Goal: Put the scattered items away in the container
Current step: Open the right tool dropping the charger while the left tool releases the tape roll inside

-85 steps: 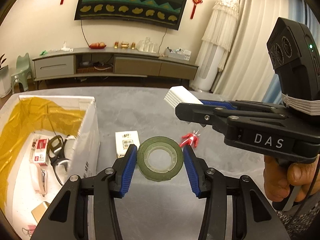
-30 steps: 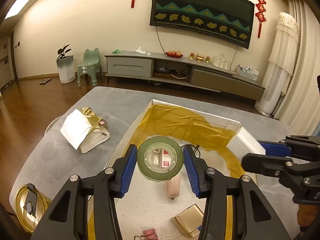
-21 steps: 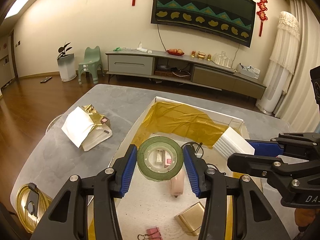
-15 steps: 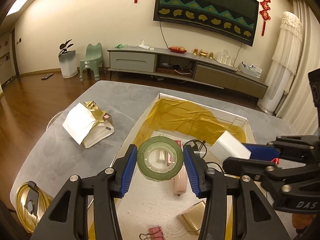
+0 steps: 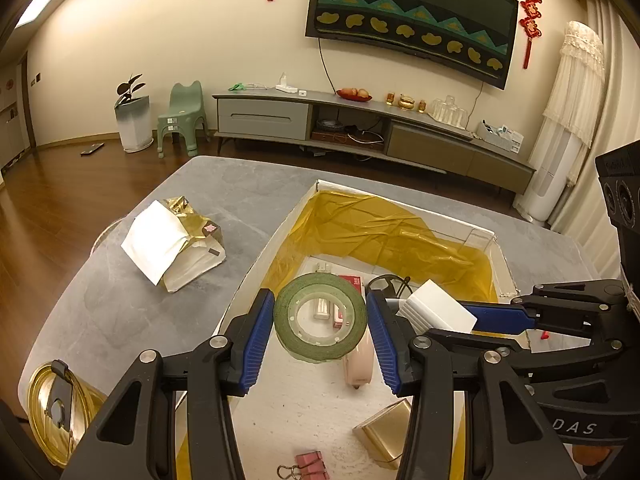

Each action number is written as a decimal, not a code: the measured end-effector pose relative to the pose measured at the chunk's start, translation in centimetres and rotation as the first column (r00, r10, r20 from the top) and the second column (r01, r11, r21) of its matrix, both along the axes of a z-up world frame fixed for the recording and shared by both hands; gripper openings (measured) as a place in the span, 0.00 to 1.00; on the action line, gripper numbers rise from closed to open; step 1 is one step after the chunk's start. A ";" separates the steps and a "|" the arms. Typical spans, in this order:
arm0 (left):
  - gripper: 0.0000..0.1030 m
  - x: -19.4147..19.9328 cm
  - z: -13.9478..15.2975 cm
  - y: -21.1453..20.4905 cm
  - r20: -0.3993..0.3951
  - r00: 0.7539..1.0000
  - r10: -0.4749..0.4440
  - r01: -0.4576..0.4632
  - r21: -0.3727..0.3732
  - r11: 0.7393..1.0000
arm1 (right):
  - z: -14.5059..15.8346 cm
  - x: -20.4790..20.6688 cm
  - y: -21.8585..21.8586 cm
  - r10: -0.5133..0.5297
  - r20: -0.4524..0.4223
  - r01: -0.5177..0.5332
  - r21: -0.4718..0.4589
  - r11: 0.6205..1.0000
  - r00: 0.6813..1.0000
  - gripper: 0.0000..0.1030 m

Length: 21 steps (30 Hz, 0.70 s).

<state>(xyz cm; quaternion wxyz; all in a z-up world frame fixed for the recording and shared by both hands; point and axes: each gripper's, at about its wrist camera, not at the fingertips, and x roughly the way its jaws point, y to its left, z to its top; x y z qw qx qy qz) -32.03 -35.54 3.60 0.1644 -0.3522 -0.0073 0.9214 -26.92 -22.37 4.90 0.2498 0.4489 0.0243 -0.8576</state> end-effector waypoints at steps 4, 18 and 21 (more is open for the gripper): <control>0.48 0.0 -0.1 -0.1 0.003 1.000 0.005 -0.005 0.000 1.000 | -0.1 -0.2 -0.2 -0.003 0.001 0.003 0.013 1.000 1.000 0.32; 0.52 -0.6 -0.3 -2.0 0.040 0.997 0.061 -0.064 0.078 0.995 | -0.2 0.3 0.9 -0.045 -0.001 0.044 -0.027 0.999 0.999 0.32; 0.59 -0.5 -0.4 -1.8 0.043 0.998 0.052 -0.055 0.079 0.995 | 0.1 0.7 1.4 -0.045 0.002 0.045 -0.044 0.998 0.999 0.32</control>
